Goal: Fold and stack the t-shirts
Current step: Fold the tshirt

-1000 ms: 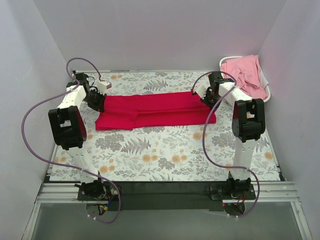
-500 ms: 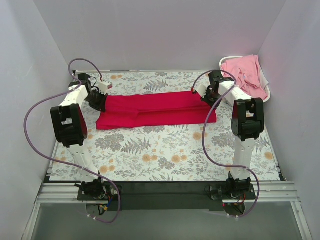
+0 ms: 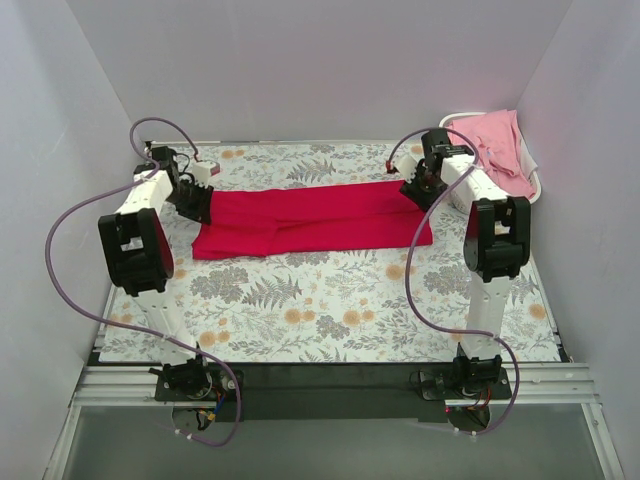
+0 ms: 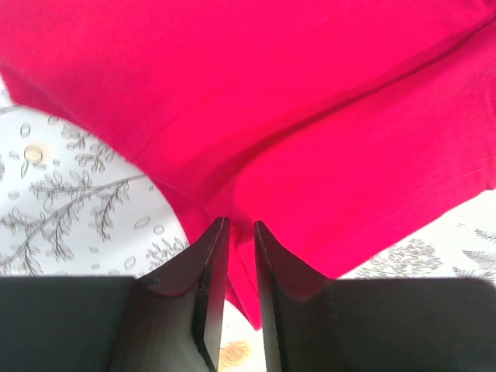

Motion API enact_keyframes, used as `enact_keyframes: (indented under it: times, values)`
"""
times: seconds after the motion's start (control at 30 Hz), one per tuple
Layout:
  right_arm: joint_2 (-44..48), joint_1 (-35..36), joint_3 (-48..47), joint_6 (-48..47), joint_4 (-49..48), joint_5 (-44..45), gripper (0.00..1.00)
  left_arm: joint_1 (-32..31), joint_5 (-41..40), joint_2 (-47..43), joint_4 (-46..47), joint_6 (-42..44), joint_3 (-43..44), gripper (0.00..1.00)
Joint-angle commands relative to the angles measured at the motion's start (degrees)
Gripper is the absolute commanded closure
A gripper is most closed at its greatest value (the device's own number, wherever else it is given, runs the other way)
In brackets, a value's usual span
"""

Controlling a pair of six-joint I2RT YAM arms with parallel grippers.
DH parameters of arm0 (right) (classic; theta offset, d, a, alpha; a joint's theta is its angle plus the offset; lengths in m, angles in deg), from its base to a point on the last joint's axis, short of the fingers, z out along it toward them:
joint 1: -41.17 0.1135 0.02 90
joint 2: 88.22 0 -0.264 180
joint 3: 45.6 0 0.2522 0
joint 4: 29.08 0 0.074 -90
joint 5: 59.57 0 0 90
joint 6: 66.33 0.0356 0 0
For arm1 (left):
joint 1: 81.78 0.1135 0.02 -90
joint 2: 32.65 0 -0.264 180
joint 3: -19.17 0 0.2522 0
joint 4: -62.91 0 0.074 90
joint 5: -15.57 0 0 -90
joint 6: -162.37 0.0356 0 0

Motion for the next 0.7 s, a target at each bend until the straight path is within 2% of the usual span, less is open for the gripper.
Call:
enact_keyframes:
  times: [0.0,0.17,0.2,0.3,0.4,0.67]
  values:
    - [5.8,-0.2,-3.6,2.9,2.6,-2.8,0.44,2.0,3.1,-5.2,-1.1,-4.2,0.8,0.8]
    - [8.3,-0.6,0.1,6.8,5.2,-6.3,0.49,4.4,5.1,-9.1,-1.3,-8.1,-3.1,0.74]
    - [8.4,-0.8,0.7,7.5,6.5,-7.0,0.49,5.0,5.0,-9.7,-1.1,-9.0,-5.1,0.69]
    - [8.8,-1.2,3.9,10.1,7.5,-9.9,0.5,6.1,6.3,-11.9,-0.8,-10.4,-9.5,0.63]
    - [8.7,-1.2,6.5,11.8,7.5,-11.9,0.5,6.6,5.6,-13.7,2.1,-12.0,-14.7,0.62]
    - [2.7,-1.6,7.6,14.1,5.8,-11.8,0.53,6.7,2.3,-12.3,8.2,-13.9,-21.8,0.62]
